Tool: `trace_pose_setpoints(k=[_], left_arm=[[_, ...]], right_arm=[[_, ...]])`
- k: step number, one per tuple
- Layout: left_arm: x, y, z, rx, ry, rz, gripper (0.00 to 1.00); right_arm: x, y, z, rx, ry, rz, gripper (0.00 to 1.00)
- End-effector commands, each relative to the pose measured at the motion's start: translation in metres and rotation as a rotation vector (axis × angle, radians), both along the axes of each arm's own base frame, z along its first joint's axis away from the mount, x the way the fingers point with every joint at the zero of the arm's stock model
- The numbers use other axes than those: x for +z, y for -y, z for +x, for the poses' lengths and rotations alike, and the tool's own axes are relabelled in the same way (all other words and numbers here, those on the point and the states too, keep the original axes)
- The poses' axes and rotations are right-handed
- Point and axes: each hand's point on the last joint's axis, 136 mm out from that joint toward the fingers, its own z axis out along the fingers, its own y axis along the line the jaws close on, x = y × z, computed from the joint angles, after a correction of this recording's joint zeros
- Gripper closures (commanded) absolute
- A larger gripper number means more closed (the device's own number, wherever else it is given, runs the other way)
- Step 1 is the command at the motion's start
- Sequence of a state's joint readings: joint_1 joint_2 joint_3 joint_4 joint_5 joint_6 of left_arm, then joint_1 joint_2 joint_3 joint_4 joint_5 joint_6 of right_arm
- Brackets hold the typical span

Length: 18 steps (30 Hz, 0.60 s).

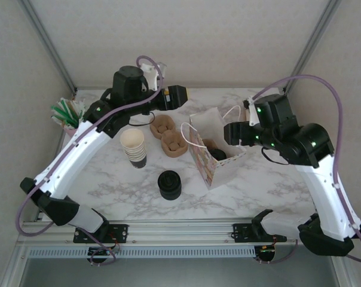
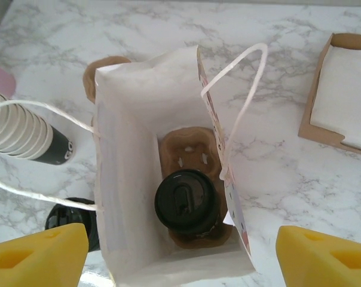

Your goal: Pack the takeout coffee

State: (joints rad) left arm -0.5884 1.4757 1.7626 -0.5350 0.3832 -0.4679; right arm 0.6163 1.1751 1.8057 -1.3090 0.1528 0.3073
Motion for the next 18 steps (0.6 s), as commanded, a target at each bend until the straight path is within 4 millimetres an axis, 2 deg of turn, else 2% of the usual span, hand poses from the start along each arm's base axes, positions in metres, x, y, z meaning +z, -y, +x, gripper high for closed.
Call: trace_pose_setpoints(k=[1,7,8,18], left_arm=[[0.013,-0.011,-0.013,0.025,0.036,-0.016,0.13],[0.017,-0.035,-0.031,0.08,0.043,-0.024,0.0],[0.017,-0.039,-0.035,0.089,0.045,-0.026,0.0],[0.001,-0.093,-0.083,0.212,0.025,-0.063,0.0]], right_arm=[[0.004,0.003,-0.012,0.006,0.013,0.038,0.15],[0.006,0.013,-0.03,0.007,0.021,0.072,0.04],[0.007,0.014,-0.033,0.009,0.02,0.08,0.02],[0.004,0.021,-0.067,0.022,-0.017,0.187,0.01]])
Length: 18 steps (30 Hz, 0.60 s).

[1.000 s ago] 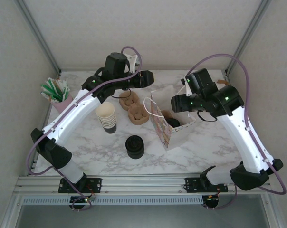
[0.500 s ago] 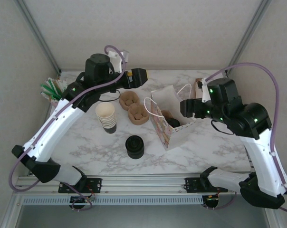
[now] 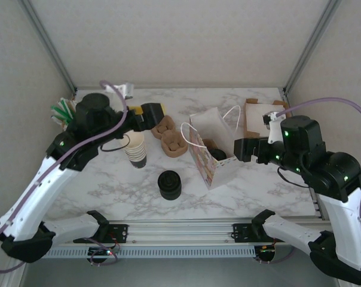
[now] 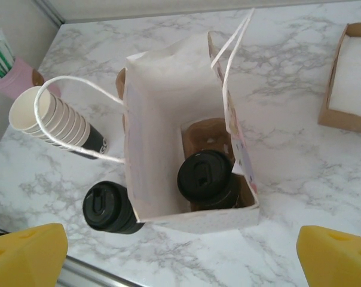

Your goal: Pack the takeout coffee

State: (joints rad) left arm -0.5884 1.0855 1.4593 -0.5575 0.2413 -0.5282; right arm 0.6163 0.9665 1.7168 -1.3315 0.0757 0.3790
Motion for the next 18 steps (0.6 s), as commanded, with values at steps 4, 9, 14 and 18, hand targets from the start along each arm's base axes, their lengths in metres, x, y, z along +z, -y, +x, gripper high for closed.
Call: trace_pose_setpoints(k=[4,9,14,18], left_arm=[[-0.017,-0.039,-0.034,0.099,-0.035,-0.044,0.0],[-0.04,-0.058,-0.059,0.129,-0.075,-0.081,0.0],[-0.057,-0.074,-0.077,0.154,-0.094,-0.105,0.0],[-0.07,-0.076,-0.077,0.169,-0.12,-0.076,0.0]], right_arm=[[-0.012,0.002,-0.027,0.008,-0.071,0.09,0.01],[-0.022,0.001,-0.043,0.002,-0.138,0.176,0.01],[-0.021,-0.002,-0.052,-0.013,-0.168,0.27,0.01],[-0.009,-0.004,-0.052,-0.017,-0.14,0.333,0.01]])
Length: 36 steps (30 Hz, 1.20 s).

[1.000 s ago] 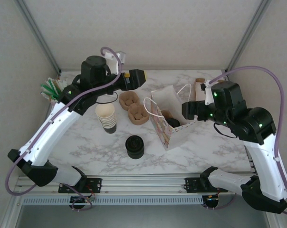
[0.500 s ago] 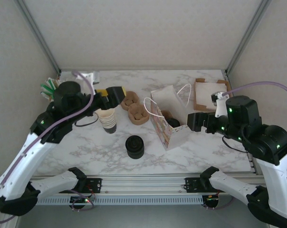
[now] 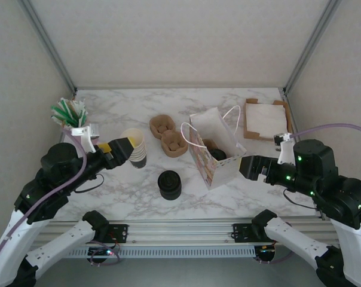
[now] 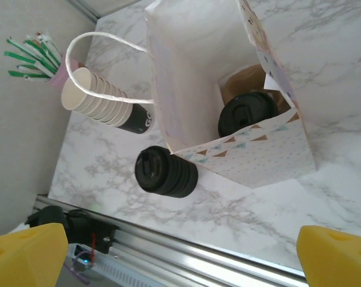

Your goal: Pack the takeout coffee

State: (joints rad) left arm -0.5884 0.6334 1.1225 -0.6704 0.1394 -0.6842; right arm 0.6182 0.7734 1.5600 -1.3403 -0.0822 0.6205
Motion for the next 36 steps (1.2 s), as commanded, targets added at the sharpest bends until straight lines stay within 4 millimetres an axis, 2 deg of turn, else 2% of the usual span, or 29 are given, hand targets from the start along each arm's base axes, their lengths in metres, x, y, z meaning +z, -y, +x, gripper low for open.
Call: trace_pose_setpoints(k=[1,7,11,14,17,22,25,30,36], left_arm=[[-0.017,-0.002,0.004,0.026,-0.052,0.026,0.0],[-0.021,0.006,0.026,0.04,-0.073,0.108,0.0],[-0.017,0.012,0.046,0.056,-0.076,0.176,0.0],[-0.011,0.011,0.064,0.09,-0.081,0.243,0.0],[-0.001,0.001,0.081,0.148,-0.076,0.308,0.0],[0.007,-0.029,0.108,0.242,-0.107,0.382,0.0],[0.007,-0.054,0.121,0.3,-0.131,0.4,0.0],[0.004,-0.109,0.136,0.435,-0.182,0.425,0.02],[-0.006,-0.18,0.151,0.625,-0.256,0.459,0.08]], right_arm=[[0.016,-0.007,0.0,-0.012,0.019,0.099,0.01],[0.034,-0.013,0.014,-0.015,0.083,0.112,0.01],[0.036,-0.029,0.034,0.031,0.08,0.053,0.01],[0.038,-0.039,0.049,0.053,0.082,0.006,0.01],[0.044,-0.051,0.062,0.082,0.101,-0.009,0.01],[0.069,-0.085,0.08,0.189,0.153,0.048,0.01],[0.075,-0.097,0.098,0.208,0.176,0.032,0.01],[0.076,-0.125,0.118,0.297,0.21,0.033,0.01],[0.065,-0.158,0.137,0.411,0.186,0.036,0.02]])
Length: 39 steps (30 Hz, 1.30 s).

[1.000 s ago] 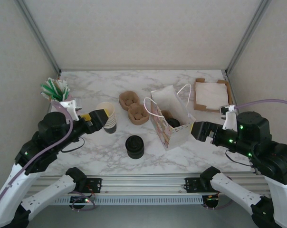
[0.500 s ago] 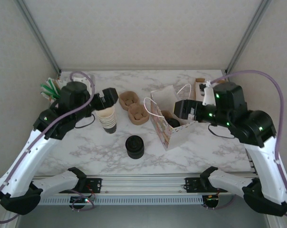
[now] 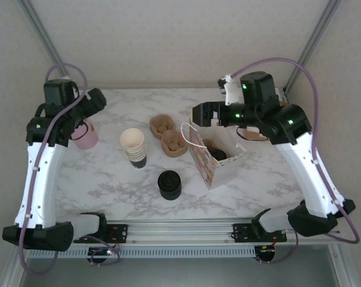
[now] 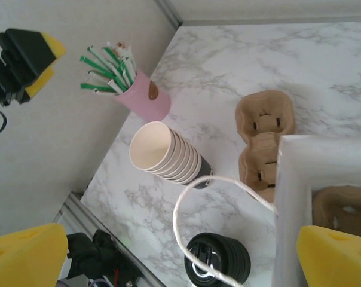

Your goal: Pack the takeout coffee

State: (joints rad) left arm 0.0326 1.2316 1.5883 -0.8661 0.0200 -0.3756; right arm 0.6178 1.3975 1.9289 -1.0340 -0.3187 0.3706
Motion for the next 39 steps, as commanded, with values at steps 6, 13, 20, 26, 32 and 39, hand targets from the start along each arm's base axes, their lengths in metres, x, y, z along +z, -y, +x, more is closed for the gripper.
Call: trace_pose_setpoints(k=[6,13,20,26,32,39], left_arm=[[-0.01,-0.073,0.014,0.15,-0.023,0.002,0.15],[-0.025,-0.125,0.027,0.233,-0.039,-0.038,0.34],[-0.031,-0.149,0.042,0.192,-0.07,-0.057,0.6],[-0.03,-0.151,0.059,0.133,-0.064,-0.05,0.63],[-0.044,-0.149,0.079,0.072,-0.081,-0.073,0.69],[-0.055,-0.136,0.091,0.025,-0.118,-0.053,0.72]], right_arm=[[-0.012,-0.023,0.032,0.057,0.01,-0.081,0.09],[-0.036,-0.03,0.055,0.059,-0.019,-0.167,0.16],[-0.051,-0.027,0.078,0.036,-0.109,-0.159,0.28],[-0.045,-0.05,0.083,0.115,-0.13,-0.067,0.32],[-0.046,-0.064,0.095,0.144,-0.149,-0.041,0.35],[-0.053,-0.067,0.1,0.147,-0.16,-0.05,0.35]])
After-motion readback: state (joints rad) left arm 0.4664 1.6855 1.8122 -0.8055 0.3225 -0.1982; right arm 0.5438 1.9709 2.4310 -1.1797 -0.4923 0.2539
